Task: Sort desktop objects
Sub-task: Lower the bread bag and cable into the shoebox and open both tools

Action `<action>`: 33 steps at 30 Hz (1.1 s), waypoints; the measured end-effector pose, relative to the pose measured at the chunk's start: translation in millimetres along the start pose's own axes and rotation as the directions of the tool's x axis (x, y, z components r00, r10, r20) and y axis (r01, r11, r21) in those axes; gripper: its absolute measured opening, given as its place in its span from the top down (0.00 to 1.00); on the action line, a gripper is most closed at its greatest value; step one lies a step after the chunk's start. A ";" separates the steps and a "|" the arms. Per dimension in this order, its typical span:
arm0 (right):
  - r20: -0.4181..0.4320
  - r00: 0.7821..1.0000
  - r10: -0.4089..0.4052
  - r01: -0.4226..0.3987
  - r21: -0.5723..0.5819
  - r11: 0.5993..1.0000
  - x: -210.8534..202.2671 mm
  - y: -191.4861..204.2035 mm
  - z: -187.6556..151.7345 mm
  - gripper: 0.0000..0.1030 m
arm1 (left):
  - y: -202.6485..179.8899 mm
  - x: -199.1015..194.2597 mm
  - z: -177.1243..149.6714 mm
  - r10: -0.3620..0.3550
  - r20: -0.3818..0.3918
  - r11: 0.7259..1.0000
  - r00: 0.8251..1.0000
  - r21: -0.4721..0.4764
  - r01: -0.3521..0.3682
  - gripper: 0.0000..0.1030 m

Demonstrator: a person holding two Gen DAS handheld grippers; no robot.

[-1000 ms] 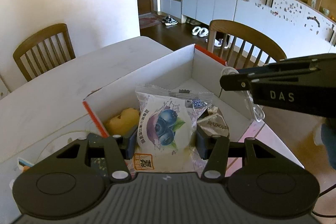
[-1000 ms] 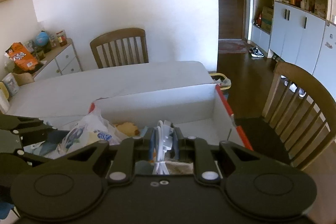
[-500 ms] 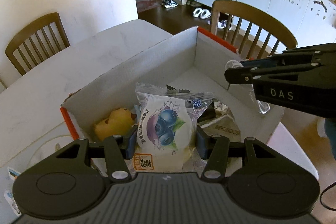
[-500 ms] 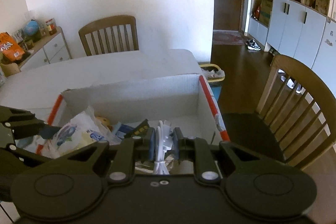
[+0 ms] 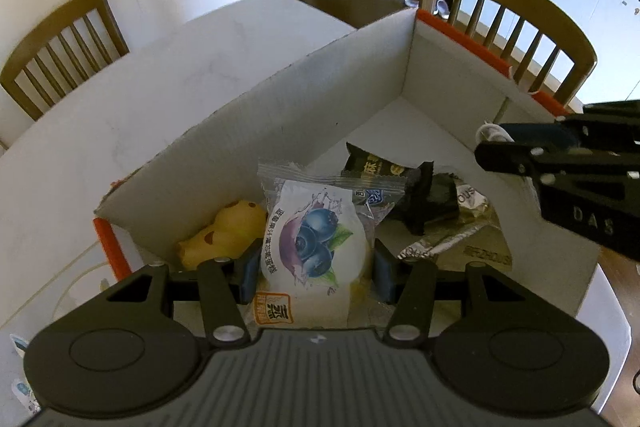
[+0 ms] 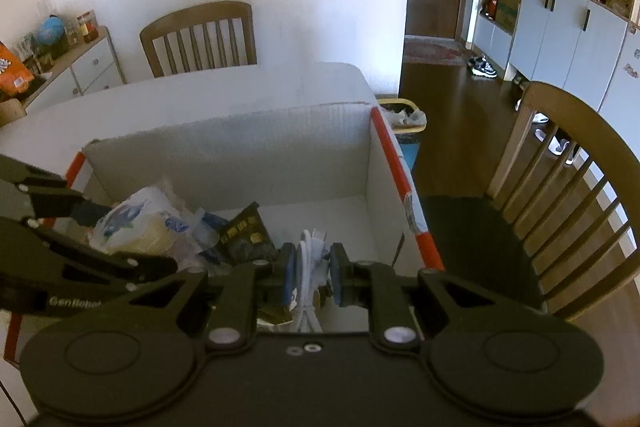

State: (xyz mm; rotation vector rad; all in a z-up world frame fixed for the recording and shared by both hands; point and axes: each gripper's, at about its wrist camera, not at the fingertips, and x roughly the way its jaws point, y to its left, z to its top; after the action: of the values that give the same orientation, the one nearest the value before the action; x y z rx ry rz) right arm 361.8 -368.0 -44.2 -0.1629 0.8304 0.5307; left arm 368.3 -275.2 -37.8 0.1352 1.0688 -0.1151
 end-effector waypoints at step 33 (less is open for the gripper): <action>-0.053 0.998 0.033 -0.034 -0.022 0.999 7.2 0.7 -9.2 0.68 | -7.0 12.9 11.7 -0.072 -0.028 0.995 0.997 0.060 0.074 0.22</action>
State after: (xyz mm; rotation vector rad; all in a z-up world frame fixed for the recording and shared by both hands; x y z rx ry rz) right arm 359.4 -367.8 -55.6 -0.1845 0.8799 0.5698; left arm 383.5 -284.4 -44.0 0.1534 1.0969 -0.2124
